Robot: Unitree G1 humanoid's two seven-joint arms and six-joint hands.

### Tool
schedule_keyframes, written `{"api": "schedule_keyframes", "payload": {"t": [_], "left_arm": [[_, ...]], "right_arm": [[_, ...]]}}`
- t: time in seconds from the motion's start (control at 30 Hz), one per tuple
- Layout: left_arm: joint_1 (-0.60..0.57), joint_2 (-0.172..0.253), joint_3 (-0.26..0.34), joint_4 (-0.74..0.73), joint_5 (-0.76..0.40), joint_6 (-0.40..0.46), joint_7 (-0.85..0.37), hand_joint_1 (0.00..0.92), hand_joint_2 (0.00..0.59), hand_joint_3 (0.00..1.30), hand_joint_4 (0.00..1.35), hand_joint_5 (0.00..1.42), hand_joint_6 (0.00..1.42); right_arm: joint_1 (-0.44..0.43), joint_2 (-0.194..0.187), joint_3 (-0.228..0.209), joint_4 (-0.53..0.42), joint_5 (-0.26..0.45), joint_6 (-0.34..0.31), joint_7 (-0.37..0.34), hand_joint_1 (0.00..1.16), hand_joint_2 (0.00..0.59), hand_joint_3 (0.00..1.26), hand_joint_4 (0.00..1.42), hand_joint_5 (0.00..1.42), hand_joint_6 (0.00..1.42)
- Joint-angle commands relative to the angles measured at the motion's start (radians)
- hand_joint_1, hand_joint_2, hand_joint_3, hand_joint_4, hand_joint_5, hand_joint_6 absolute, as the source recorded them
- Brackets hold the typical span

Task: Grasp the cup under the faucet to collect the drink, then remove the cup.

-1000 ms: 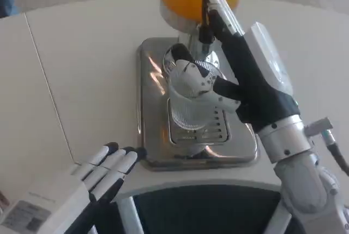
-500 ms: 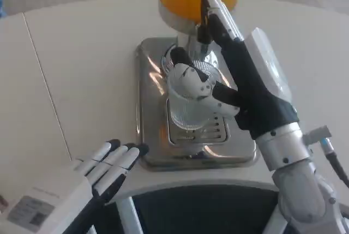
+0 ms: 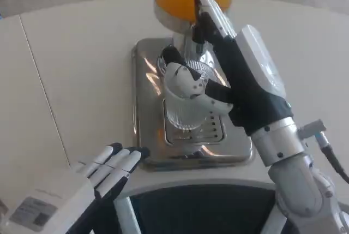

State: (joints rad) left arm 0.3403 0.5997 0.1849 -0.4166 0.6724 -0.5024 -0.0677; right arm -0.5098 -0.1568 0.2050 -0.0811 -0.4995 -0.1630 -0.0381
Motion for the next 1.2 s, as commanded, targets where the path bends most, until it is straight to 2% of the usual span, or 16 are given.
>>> {"api": "schedule_keyframes", "payload": {"t": [0.03, 0.33, 0.63, 0.87, 1.0, 1.2], "left_arm": [[0.007, 0.007, -0.001, 0.011, -0.011, -0.001, -0.015, 0.027, 0.108, 0.06, 0.0, 0.03, 0.13], [0.014, 0.012, 0.007, 0.016, -0.017, -0.003, -0.012, 0.027, 0.108, 0.06, 0.0, 0.03, 0.13], [0.02, 0.014, 0.014, 0.013, -0.023, -0.002, -0.012, 0.027, 0.108, 0.07, 0.0, 0.03, 0.13], [0.022, 0.0, 0.007, 0.006, -0.037, 0.012, -0.018, 0.027, 0.108, 0.07, 0.0, 0.03, 0.13], [0.011, -0.035, -0.006, 0.0, -0.1, 0.066, -0.043, 0.027, 0.103, 0.01, 0.0, 0.06, 0.16], [-0.065, -0.153, -0.061, -0.041, -0.193, 0.279, -0.1, 0.053, 0.093, 0.0, 0.0, 0.08, 0.23]], "right_arm": [[-0.014, -0.01, 0.037, 0.029, -0.017, 0.036, 0.054, 0.4, 0.485, 0.0, 0.0, 0.0, 0.0], [-0.061, -0.015, 0.081, 0.073, -0.035, 0.054, 0.078, 0.37, 0.494, 0.0, 0.0, 0.0, 0.0], [-0.097, -0.04, 0.116, 0.093, -0.067, 0.067, 0.108, 0.36, 0.493, 0.0, 0.0, 0.0, 0.0], [-0.104, -0.053, 0.126, 0.09, -0.073, 0.074, 0.12, 0.35, 0.496, 0.0, 0.0, 0.0, 0.0], [-0.099, -0.055, 0.121, 0.081, -0.069, 0.074, 0.116, 0.36, 0.502, 0.0, 0.0, 0.0, 0.0], [-0.09, -0.063, 0.116, 0.062, -0.065, 0.079, 0.121, 0.36, 0.506, 0.0, 0.0, 0.0, 0.0]]}}
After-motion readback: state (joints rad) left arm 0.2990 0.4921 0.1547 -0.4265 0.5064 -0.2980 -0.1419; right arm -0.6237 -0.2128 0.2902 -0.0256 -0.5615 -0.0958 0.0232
